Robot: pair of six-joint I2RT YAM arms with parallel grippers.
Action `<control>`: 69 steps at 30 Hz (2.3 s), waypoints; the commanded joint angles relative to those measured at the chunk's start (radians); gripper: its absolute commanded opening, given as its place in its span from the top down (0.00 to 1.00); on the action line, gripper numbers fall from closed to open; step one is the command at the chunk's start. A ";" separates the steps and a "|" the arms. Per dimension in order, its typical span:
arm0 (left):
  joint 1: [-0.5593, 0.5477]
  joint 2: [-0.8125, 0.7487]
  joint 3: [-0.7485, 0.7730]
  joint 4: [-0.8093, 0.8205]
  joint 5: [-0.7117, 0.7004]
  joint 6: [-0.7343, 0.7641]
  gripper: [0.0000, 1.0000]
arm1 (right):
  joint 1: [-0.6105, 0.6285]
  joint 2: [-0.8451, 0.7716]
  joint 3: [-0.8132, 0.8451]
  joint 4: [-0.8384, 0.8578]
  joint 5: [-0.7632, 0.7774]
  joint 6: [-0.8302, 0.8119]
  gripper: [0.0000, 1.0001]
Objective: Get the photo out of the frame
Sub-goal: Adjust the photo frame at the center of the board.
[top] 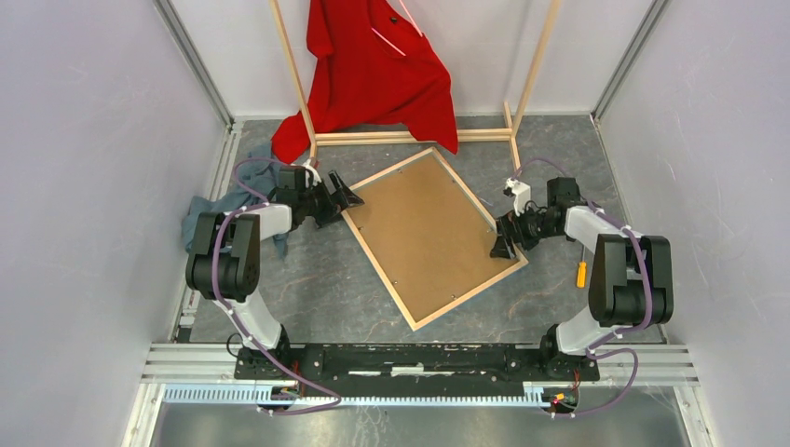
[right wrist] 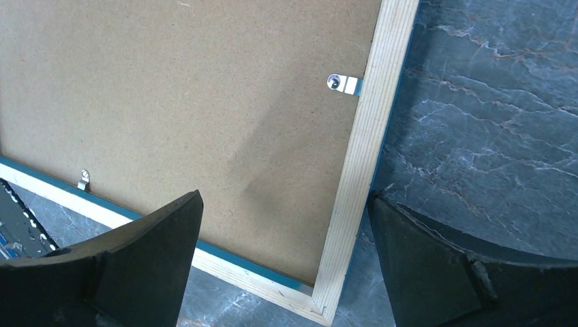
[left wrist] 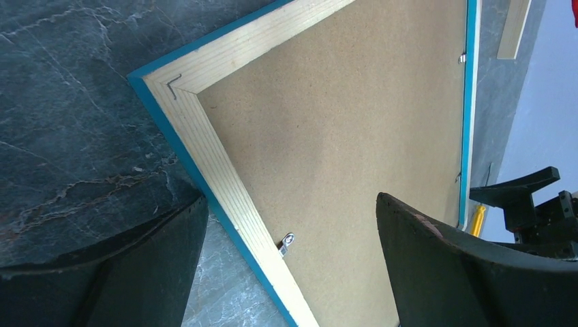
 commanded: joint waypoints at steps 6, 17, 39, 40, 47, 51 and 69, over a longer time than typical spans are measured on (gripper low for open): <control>0.005 -0.007 -0.004 -0.036 -0.039 0.071 0.00 | 0.025 -0.024 0.026 -0.044 -0.035 -0.043 0.02; -0.030 -0.003 0.056 -0.091 -0.075 0.125 0.00 | 0.094 -0.044 0.022 -0.075 -0.010 -0.094 0.02; -0.088 0.096 0.182 -0.106 -0.166 0.162 0.00 | 0.130 -0.075 0.012 -0.161 -0.017 -0.233 0.02; -0.092 0.098 0.187 -0.107 -0.167 0.162 0.00 | 0.131 -0.075 0.012 -0.164 -0.017 -0.234 0.02; -0.118 0.137 0.234 -0.114 -0.186 0.167 0.00 | 0.152 -0.082 0.003 -0.193 -0.029 -0.273 0.02; -0.135 0.163 0.274 -0.123 -0.196 0.169 0.00 | 0.161 -0.081 0.004 -0.201 -0.030 -0.280 0.02; -0.222 0.270 0.450 -0.184 -0.234 0.162 0.00 | 0.174 -0.090 0.003 -0.229 -0.044 -0.333 0.02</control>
